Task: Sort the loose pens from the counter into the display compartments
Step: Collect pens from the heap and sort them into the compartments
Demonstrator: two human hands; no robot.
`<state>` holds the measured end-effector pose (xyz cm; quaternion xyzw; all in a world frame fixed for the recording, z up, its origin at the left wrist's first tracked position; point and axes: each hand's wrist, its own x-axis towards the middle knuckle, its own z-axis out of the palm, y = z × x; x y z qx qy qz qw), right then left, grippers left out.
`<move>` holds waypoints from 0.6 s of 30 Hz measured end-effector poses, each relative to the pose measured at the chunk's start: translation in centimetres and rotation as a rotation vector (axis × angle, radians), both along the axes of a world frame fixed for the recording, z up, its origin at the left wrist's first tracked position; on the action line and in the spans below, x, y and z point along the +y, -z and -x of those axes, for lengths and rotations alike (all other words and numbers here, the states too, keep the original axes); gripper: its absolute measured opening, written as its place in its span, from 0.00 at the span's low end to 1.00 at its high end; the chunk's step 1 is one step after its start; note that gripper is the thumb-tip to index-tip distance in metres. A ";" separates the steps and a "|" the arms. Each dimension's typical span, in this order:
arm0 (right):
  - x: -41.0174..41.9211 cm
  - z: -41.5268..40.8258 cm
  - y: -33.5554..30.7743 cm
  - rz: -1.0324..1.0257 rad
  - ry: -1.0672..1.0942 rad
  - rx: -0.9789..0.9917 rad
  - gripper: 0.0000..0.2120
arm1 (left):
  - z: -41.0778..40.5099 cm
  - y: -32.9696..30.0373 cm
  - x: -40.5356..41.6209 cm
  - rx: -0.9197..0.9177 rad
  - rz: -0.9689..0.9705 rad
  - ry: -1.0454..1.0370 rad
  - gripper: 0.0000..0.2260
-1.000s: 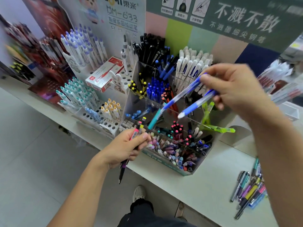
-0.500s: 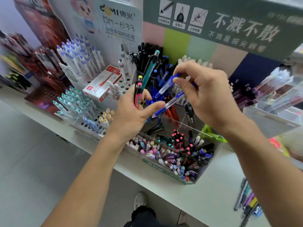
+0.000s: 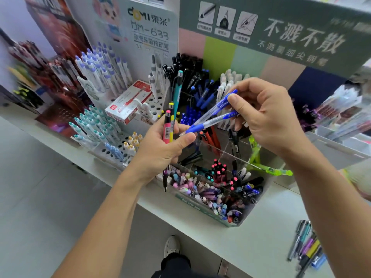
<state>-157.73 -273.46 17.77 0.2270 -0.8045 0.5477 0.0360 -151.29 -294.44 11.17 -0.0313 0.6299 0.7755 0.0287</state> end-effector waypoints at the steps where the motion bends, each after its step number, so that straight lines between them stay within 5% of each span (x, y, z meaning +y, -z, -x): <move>1: 0.0 0.0 0.2 0.020 -0.006 -0.010 0.02 | 0.1 -0.1 0.2 -0.002 0.032 0.000 0.11; 5: 0.6 0.0 0.7 0.086 -0.012 -0.081 0.02 | 0.0 -0.1 0.3 0.047 -0.014 0.033 0.16; 13: 1.6 0.0 1.2 0.057 0.031 -0.077 0.02 | 0.7 0.0 1.9 0.022 -0.072 -0.096 0.06; 18: 0.8 -0.9 1.1 0.456 0.076 -0.418 0.05 | 0.8 0.1 2.4 0.011 -0.052 -0.045 0.10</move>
